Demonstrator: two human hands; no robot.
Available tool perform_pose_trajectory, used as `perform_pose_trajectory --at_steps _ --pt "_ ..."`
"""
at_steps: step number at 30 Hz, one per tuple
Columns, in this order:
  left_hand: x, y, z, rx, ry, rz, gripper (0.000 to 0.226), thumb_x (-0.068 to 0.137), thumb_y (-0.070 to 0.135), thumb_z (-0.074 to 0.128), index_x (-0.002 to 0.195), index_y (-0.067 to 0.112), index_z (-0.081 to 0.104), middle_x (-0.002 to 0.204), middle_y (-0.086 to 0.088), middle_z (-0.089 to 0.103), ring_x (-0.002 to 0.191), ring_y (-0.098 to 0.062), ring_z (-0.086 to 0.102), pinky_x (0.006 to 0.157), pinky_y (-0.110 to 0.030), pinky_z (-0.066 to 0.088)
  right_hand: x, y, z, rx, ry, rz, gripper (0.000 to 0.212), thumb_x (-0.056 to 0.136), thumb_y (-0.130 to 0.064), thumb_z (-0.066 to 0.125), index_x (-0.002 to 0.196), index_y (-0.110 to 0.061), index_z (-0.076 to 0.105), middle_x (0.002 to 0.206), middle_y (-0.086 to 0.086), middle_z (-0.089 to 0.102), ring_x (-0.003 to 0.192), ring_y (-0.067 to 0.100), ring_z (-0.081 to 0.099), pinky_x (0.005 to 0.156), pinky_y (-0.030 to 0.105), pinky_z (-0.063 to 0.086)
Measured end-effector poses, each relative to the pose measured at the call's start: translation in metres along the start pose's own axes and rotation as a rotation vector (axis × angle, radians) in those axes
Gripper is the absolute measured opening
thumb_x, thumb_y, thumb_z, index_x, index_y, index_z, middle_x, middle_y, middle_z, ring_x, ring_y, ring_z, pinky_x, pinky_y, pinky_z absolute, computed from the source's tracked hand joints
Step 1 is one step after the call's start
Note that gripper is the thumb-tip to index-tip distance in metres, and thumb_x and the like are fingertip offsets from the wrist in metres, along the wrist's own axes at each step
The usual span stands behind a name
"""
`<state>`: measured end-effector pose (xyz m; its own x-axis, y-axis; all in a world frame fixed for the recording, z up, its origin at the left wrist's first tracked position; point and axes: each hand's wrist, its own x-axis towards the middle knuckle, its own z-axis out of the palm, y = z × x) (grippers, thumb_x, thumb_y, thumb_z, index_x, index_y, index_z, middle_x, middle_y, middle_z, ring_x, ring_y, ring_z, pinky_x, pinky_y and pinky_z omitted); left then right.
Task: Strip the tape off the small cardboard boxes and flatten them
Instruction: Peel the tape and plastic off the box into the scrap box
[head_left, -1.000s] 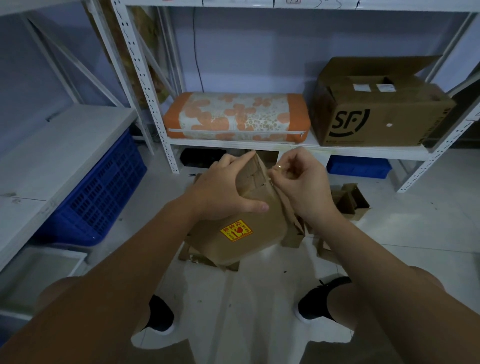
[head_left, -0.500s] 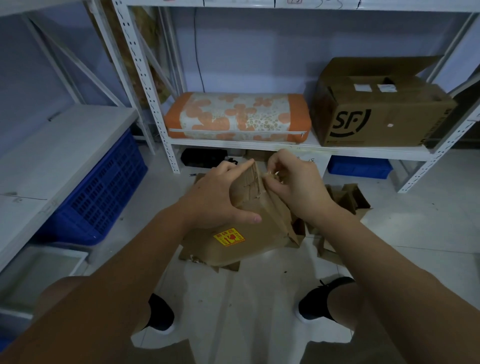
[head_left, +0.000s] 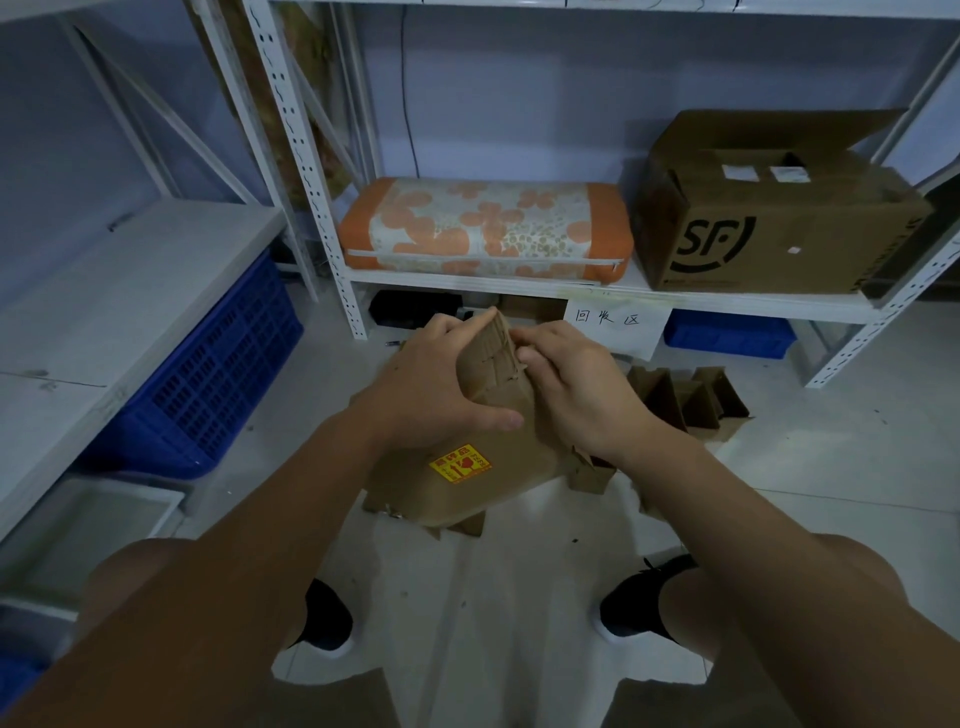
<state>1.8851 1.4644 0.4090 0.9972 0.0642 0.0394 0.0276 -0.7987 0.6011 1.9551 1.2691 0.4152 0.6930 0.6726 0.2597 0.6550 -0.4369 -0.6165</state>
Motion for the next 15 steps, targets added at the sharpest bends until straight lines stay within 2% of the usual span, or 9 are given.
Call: perform_pose_trajectory --at_steps 2,4,7,9,12,15 --pt "0.0 -0.001 -0.003 0.03 0.0 -0.01 0.13 0.052 0.083 0.074 0.162 0.042 0.019 0.13 0.012 0.037 0.122 -0.013 0.042 0.106 -0.044 0.046 -0.003 -0.003 -0.001 0.074 -0.083 0.014 0.043 0.109 -0.032 0.038 0.148 -0.019 0.05 0.124 0.002 0.052 0.117 0.013 0.049 0.101 0.026 0.039" --pt "0.0 -0.002 -0.007 0.061 -0.014 -0.015 0.129 0.053 0.084 0.073 0.162 0.043 0.018 0.13 0.013 0.036 0.122 -0.013 0.041 0.106 -0.046 0.045 -0.003 -0.002 -0.002 0.205 -0.13 0.091 0.042 0.11 -0.036 0.035 0.146 -0.024 0.052 0.129 -0.004 0.05 0.122 0.009 0.048 0.106 0.028 0.038" --pt "-0.002 -0.004 -0.011 0.102 -0.029 -0.005 0.128 0.054 0.084 0.073 0.162 0.044 0.016 0.132 0.013 0.036 0.122 -0.014 0.04 0.106 -0.047 0.044 0.002 0.004 -0.006 0.31 -0.119 0.167 0.038 0.107 -0.024 0.042 0.14 -0.019 0.06 0.133 -0.007 0.055 0.124 0.005 0.051 0.111 0.031 0.04" --pt "-0.003 -0.004 -0.012 0.15 -0.031 0.02 0.129 0.057 0.084 0.074 0.163 0.043 0.014 0.136 0.013 0.035 0.123 -0.014 0.039 0.105 -0.045 0.044 0.003 0.009 -0.008 0.311 -0.091 0.158 0.034 0.104 -0.016 0.054 0.137 -0.018 0.063 0.126 -0.004 0.063 0.116 0.004 0.059 0.103 0.026 0.047" --pt "-0.004 -0.003 -0.01 0.21 -0.026 0.057 0.126 0.064 0.076 0.082 0.164 0.04 0.014 0.139 0.012 0.035 0.124 -0.013 0.038 0.106 -0.041 0.04 0.001 0.013 -0.009 0.461 -0.073 0.237 0.044 0.096 -0.007 0.066 0.139 -0.013 0.059 0.116 0.003 0.07 0.106 0.007 0.067 0.089 0.017 0.053" --pt "-0.004 -0.005 -0.009 0.244 -0.015 0.076 0.126 0.065 0.075 0.083 0.164 0.039 0.014 0.14 0.01 0.035 0.124 -0.013 0.039 0.105 -0.041 0.039 0.001 0.012 -0.003 0.523 -0.064 0.294 0.041 0.095 -0.004 0.066 0.136 -0.008 0.061 0.114 0.004 0.071 0.1 0.002 0.068 0.089 0.015 0.055"
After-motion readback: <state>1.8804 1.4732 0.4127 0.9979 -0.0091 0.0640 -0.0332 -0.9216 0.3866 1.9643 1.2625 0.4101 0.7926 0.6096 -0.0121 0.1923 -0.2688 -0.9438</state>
